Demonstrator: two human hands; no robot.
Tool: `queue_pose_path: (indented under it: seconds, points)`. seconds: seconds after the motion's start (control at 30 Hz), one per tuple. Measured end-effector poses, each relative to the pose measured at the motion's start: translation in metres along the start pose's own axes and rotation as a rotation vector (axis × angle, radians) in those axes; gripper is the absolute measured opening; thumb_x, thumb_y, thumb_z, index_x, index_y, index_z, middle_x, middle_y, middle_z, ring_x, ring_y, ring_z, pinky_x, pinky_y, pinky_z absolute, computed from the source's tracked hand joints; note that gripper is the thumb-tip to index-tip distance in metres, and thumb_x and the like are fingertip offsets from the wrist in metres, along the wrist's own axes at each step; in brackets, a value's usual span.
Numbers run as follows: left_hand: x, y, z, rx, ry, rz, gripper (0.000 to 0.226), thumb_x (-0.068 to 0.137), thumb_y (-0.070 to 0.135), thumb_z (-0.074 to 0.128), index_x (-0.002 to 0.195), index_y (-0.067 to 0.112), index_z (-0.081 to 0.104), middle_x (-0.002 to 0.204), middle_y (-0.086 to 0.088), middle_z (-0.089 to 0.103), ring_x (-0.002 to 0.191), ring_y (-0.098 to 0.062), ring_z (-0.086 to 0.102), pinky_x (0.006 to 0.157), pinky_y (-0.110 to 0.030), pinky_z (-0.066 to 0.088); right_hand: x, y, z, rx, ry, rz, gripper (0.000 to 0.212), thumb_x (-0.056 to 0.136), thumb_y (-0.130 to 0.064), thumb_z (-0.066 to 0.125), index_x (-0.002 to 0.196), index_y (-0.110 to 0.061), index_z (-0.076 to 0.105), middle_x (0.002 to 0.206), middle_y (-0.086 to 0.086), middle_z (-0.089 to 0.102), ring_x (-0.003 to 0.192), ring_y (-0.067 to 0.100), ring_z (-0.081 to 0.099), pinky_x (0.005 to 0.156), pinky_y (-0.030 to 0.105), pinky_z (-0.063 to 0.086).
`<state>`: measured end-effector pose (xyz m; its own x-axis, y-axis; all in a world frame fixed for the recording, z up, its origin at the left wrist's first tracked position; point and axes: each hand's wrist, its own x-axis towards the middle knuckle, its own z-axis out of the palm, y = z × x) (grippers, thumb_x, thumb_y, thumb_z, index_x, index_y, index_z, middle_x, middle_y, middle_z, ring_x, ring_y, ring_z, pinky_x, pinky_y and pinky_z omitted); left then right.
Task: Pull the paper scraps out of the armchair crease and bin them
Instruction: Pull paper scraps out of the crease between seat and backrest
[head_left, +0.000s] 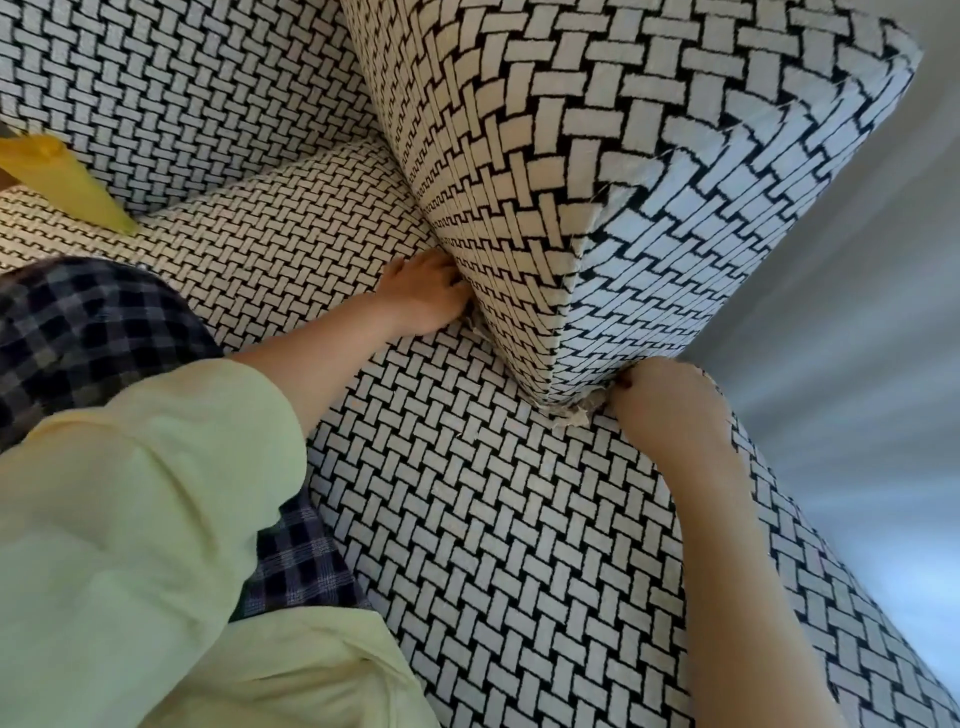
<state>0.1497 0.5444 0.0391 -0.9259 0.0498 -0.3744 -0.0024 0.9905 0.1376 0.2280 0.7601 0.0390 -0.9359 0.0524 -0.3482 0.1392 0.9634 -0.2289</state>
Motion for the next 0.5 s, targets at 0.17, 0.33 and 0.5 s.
queue_pose_path:
  seconds: [0.17, 0.33, 0.5]
  points:
    - [0.01, 0.009, -0.004, 0.363, -0.141, -0.012, 0.068, 0.095, 0.046, 0.03, 0.15, 0.018, -0.002, 0.157, -0.008, -0.008, 0.144, -0.028, -0.009, 0.114, -0.055, -0.003, 0.001, 0.002, 0.004, -0.027, -0.011, -0.031, 0.027, 0.09, -0.014, 0.042, 0.064, -0.009, 0.04, 0.062, -0.001, 0.04, 0.072, 0.024, 0.044, 0.055, 0.023, 0.032]
    - [0.01, 0.015, -0.007, 0.221, -0.168, -0.06, 0.078, 0.094, 0.049, 0.037, 0.148, 0.02, -0.011, 0.156, -0.007, -0.017, 0.143, -0.026, -0.016, 0.111, -0.06, -0.01, 0.006, 0.008, 0.003, 0.07, -0.061, -0.076, 0.033, 0.088, -0.017, 0.046, 0.057, -0.01, 0.04, 0.057, 0.001, 0.043, 0.063, 0.021, 0.044, 0.044, 0.022, 0.026]
    - [0.006, 0.017, 0.009, 0.173, -0.171, -0.054, 0.073, 0.093, 0.038, 0.044, 0.15, 0.017, 0.003, 0.157, -0.006, -0.011, 0.144, -0.023, -0.014, 0.109, -0.061, -0.013, 0.011, 0.011, -0.002, 0.254, -0.191, -0.107, 0.029, 0.088, -0.015, 0.048, 0.062, 0.0, 0.048, 0.059, 0.006, 0.045, 0.054, 0.018, 0.039, 0.047, 0.025, 0.028]
